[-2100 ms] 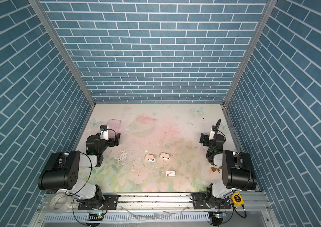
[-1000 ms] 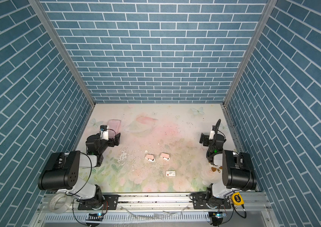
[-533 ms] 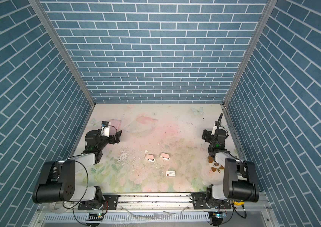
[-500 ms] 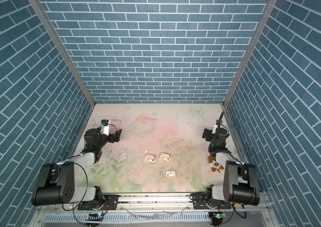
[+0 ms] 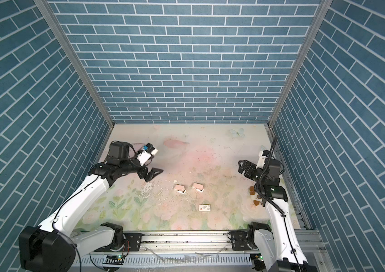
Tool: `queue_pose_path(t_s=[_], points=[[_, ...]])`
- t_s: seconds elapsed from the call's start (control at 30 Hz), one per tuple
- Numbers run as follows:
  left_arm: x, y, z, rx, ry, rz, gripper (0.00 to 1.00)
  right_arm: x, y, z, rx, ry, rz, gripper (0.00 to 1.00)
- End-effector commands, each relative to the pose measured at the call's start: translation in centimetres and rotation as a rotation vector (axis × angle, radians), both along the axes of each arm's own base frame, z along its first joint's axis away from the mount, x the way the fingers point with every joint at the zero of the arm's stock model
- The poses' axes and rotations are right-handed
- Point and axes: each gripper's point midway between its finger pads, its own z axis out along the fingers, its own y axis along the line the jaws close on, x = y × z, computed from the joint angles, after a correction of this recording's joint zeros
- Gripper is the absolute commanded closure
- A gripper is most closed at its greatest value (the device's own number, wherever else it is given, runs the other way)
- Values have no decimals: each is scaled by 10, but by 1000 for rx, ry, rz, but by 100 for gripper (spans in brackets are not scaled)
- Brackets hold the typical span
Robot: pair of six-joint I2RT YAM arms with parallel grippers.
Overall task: Load the staples into the stapler
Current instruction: 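Move both grippers toward the white staple box near the robot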
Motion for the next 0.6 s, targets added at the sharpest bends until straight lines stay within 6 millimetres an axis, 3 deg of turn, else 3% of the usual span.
queue_pose_path(t_s=[0.0,0.1,0.27,0.57], points=[[-56,-26,-23,100,140,-194,0,-45,24,-35,167,232,37,12],[-81,-57,-31,152,201,-312,1,-59,33,-46,213,296,58,20],[-110,-100,-46,171,187,-438,1,-76,47,-59,255,385,97,22],[-121,-147,-92,210,133,-444,11,-98,84,-88,409,547,231,35]])
